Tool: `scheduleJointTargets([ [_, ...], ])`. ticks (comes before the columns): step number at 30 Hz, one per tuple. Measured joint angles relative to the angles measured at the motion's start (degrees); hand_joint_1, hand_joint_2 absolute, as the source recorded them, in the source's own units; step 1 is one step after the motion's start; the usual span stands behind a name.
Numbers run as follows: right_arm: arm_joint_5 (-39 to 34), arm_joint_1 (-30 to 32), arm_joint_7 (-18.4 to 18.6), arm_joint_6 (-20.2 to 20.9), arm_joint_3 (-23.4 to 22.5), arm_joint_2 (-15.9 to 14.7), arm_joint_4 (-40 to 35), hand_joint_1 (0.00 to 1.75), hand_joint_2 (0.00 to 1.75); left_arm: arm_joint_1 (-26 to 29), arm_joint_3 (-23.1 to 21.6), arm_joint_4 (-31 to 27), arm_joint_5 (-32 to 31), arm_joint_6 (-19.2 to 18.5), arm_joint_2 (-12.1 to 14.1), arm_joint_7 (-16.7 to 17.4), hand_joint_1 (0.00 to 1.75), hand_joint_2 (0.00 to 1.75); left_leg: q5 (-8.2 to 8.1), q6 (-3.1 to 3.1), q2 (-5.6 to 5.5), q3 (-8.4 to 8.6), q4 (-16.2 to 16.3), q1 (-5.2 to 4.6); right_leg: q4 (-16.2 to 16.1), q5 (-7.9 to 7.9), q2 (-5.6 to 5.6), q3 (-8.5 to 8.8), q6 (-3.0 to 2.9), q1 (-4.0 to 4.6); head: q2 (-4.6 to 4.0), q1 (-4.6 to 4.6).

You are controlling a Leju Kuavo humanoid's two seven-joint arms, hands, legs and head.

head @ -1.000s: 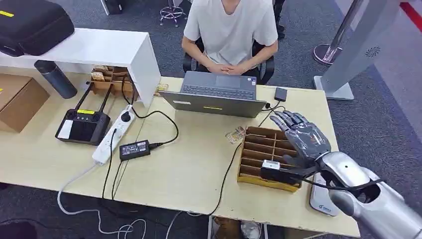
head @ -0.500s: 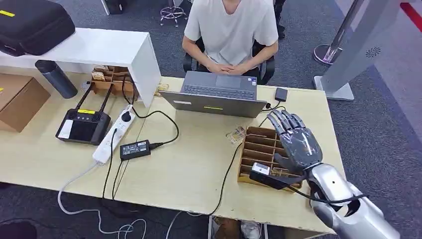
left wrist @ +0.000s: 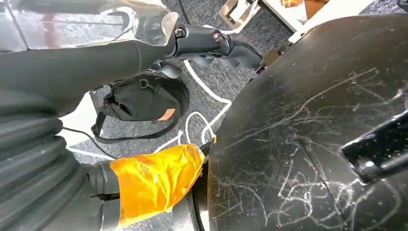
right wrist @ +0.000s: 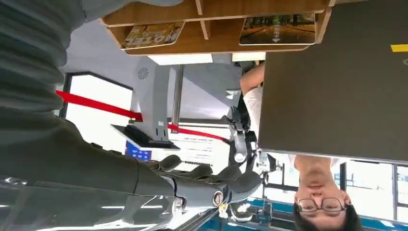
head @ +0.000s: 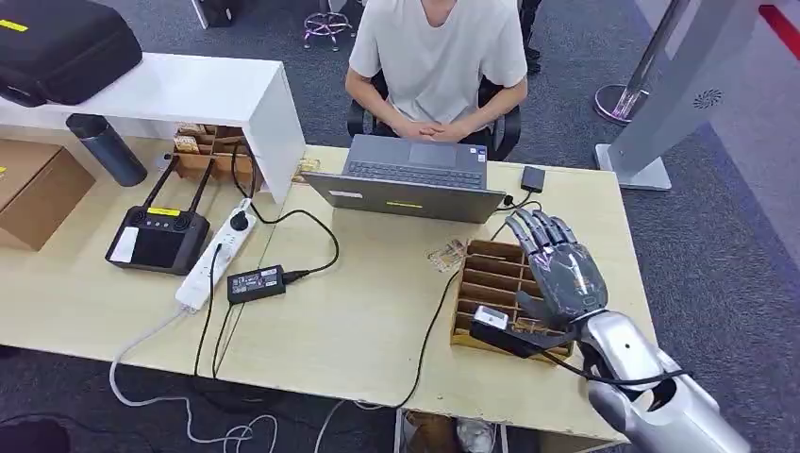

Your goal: Pass the card to the sensor for recognition and then transmit it.

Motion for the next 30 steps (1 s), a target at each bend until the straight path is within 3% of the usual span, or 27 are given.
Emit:
scheduleJointTargets([
  [16, 0.0, 0.0, 0.0, 0.0, 0.0, 0.1, 0.1, 0.0, 1.75, 0.0, 0.0, 0.0, 0.0, 0.0, 0.0, 0.0, 0.0, 1.75, 0.0, 0.0, 0.0, 0.0, 0.0, 0.0, 0.0, 0.0, 0.0, 0.0, 0.0, 0.0, 0.0, 0.0],
  [17, 0.5, 0.1, 1.2, 0.8, -0.1, 0.1, 0.1, 0.0, 1.75, 0.2, 0.0, 0.0, 1.1, -0.4, 0.0, -0.6, 0.0, 1.75, 0.0, 0.0, 0.0, 0.0, 0.0, 0.0, 0.0, 0.0, 0.0, 0.0, 0.0, 0.0, 0.0, 0.0],
  [19, 3.5, 0.5, 8.3, 6.7, -1.0, 0.1, 0.7, 0.0, 1.75, 0.8, 1.5, 0.0, 7.2, -0.9, 0.6, -4.4, 0.0, 1.75, -0.01, 0.0, -0.06, 0.02, 0.0, -0.01, 0.0, -0.03, -0.03, 0.1, 0.02, -0.01, 0.0, 0.02],
  [20, 4.5, 1.1, 11.5, 7.9, -2.2, 0.0, 1.8, 0.0, 1.75, 1.6, 3.3, 0.0, 9.6, 1.1, 1.0, -5.5, 0.0, 1.75, -0.01, 0.0, -0.16, 0.01, 0.0, -0.01, 0.0, -0.06, -0.14, 0.14, 0.0, -0.03, 0.0, 0.0],
  [23, 5.5, 1.9, 11.3, 8.0, -5.6, -0.5, 3.6, 0.0, 1.75, 3.1, 5.6, 0.0, 11.5, 4.7, 1.6, -5.0, 0.0, 1.75, -0.01, 0.02, -0.24, 0.08, -0.1, -0.18, 0.0, -0.13, -0.23, 0.18, 0.03, -0.3, 0.0, -0.02],
  [30, 6.6, 3.3, 11.2, 9.2, -8.7, -0.5, 4.9, 0.0, 1.75, 3.8, 8.5, 0.0, 15.1, 3.6, 2.1, -5.4, 0.0, 1.75, -0.01, 0.06, -0.45, 0.08, -0.1, -0.28, 0.0, -0.21, -0.4, 0.24, 0.15, -0.37, 0.0, -0.04],
])
